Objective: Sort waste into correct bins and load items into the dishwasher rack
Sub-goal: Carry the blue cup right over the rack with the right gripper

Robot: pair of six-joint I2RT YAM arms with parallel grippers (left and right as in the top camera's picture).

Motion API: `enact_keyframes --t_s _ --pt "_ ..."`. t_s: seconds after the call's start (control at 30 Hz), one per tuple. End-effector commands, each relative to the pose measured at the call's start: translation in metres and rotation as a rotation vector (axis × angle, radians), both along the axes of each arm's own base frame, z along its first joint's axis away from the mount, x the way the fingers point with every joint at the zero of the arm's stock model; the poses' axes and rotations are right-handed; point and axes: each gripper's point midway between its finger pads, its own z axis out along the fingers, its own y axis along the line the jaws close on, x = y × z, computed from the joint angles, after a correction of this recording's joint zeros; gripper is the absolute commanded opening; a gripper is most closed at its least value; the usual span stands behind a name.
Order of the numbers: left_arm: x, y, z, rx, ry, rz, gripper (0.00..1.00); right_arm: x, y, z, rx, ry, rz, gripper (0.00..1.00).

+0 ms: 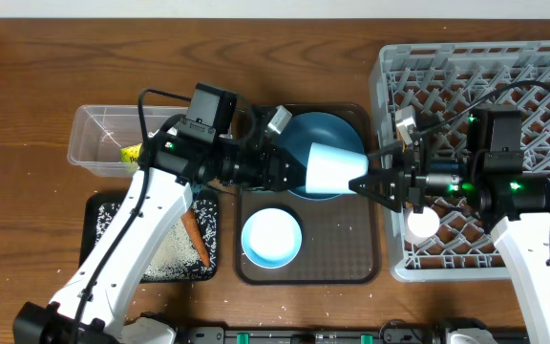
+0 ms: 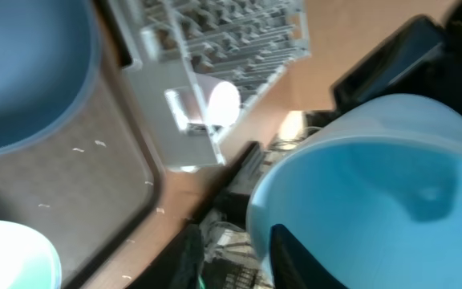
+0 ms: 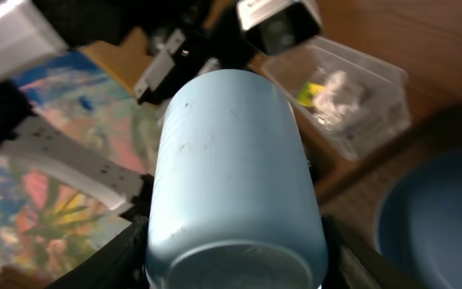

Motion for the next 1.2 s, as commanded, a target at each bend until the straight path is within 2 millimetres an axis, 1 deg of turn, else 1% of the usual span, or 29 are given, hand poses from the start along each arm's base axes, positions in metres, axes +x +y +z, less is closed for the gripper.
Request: enact_keyframes --t_s 0.0,0.07,0.23,0.27,0.33,0.43,0.57,0.77,0.83,1.0,1.17 --pt "0.016 0.013 -0.021 0.136 -0.048 0.083 0.41 0.016 -0.010 -0.011 -0.094 0.026 -0.111 0.38" --pt "0.024 0.021 -0.030 0.204 -0.072 0.125 0.53 0.023 -0.015 -0.019 -0.141 0.044 -0.161 0.36" --pt "0.036 0.043 -0.050 0.367 -0.096 0.211 0.77 0.041 -0.033 -0.041 -0.271 0.092 -0.312 0.29" --pt "0.038 0.047 -0.053 0.393 -0.103 0.226 0.81 0.045 -0.038 -0.046 -0.303 0.099 -0.345 0.28" --pt "0.042 0.054 -0.056 0.435 -0.116 0.249 0.84 0.051 -0.049 -0.056 -0.369 0.114 -0.413 0.27" --pt "0.046 0.060 -0.060 0.477 -0.129 0.273 0.87 0.060 -0.068 -0.068 -0.465 0.140 -0.532 0.27" --pt "0.046 0.061 -0.060 0.481 -0.131 0.276 0.91 0.069 -0.101 -0.077 -0.590 0.163 -0.719 0.27" --pt "0.047 0.063 -0.061 0.488 -0.132 0.280 0.93 0.068 -0.154 -0.090 -0.823 0.171 -0.940 0.27" --pt "0.048 0.064 -0.061 0.493 -0.135 0.284 0.93 0.067 -0.163 -0.092 -0.859 0.183 -0.986 0.27" --pt "0.048 0.063 -0.061 0.493 -0.135 0.284 0.94 0.063 -0.179 -0.095 -0.911 0.213 -1.069 0.26" --pt "0.048 0.063 -0.061 0.493 -0.134 0.283 0.94 0.061 -0.181 -0.098 -0.931 0.227 -1.069 0.26"
